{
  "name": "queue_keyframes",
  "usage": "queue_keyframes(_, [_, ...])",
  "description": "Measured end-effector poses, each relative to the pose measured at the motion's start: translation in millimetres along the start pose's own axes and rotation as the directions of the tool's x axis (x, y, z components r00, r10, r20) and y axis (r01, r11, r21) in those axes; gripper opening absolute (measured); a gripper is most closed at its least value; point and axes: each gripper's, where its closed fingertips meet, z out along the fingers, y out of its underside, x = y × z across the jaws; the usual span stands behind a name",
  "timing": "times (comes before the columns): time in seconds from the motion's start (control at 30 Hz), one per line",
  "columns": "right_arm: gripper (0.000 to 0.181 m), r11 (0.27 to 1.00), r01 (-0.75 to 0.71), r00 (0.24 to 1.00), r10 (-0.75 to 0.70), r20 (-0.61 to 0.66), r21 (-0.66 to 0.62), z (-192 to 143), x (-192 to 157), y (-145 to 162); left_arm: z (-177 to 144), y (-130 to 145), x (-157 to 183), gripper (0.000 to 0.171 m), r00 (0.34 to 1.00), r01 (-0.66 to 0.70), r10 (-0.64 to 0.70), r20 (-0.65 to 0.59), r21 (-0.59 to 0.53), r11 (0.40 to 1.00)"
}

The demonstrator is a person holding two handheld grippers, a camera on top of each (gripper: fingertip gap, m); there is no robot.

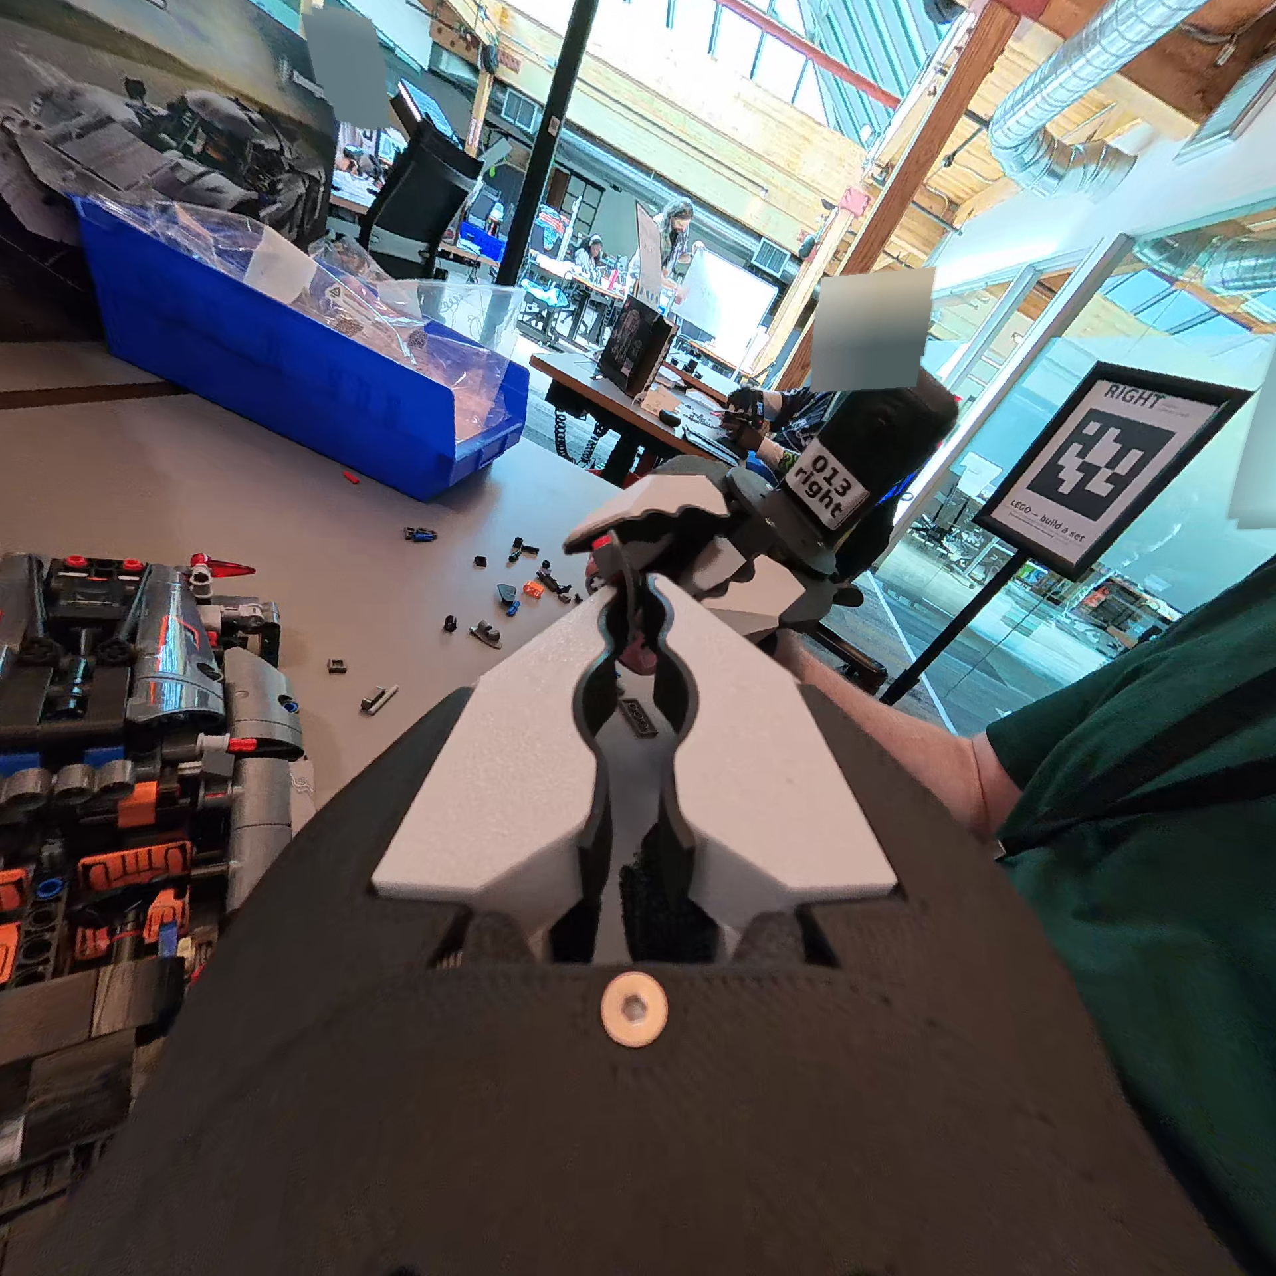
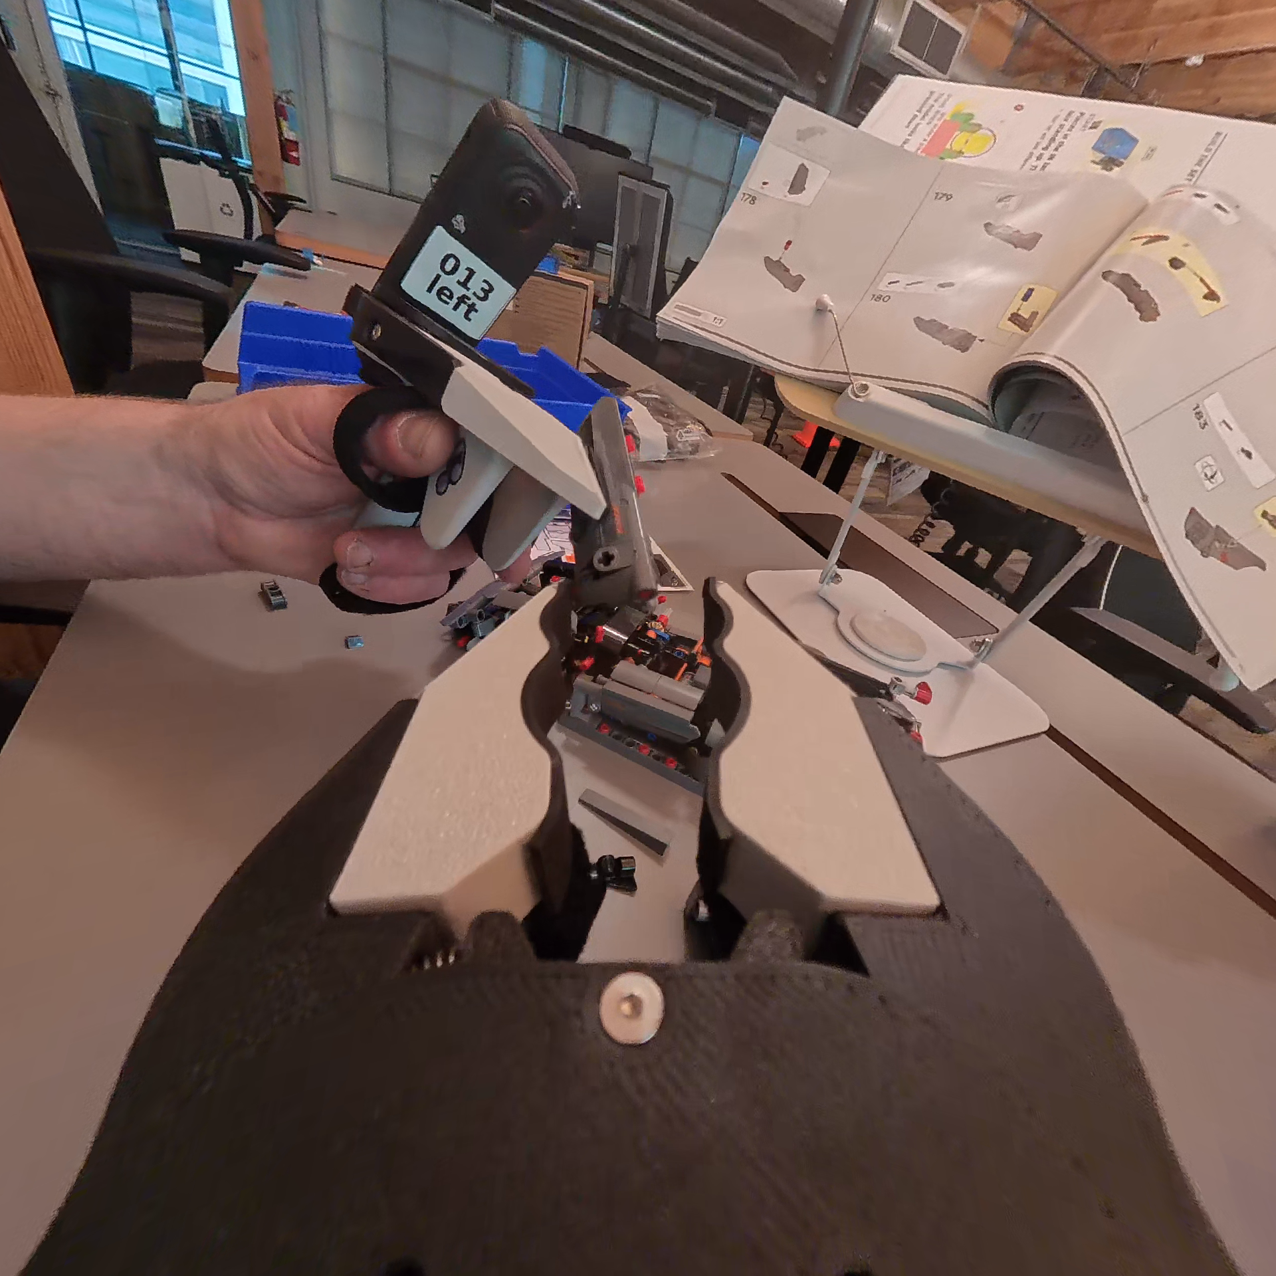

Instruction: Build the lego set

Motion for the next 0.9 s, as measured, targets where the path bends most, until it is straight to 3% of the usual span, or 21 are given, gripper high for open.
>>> queue_keyframes(0.4, [0.019,0.991,-0.131,0.987,0.130,0.092,0.008,-4,-3,2,10,5,2,0.000,0.999,-0.027,0.026,-0.030,-0.011,1.000])
queue_keyframes(0.63, [0.018,0.994,-0.095,0.995,0.093,0.037,0.053,-10,5,-6,4,-2,2,0.019,0.998,-0.065,0.065,-0.015,0.013,0.998])
queue_keyframes(0.9, [0.017,0.997,-0.062,0.997,0.060,0.057,0.046,-8,-1,-5,6,-1,6,0.015,0.997,-0.056,0.057,-0.045,0.037,0.998])
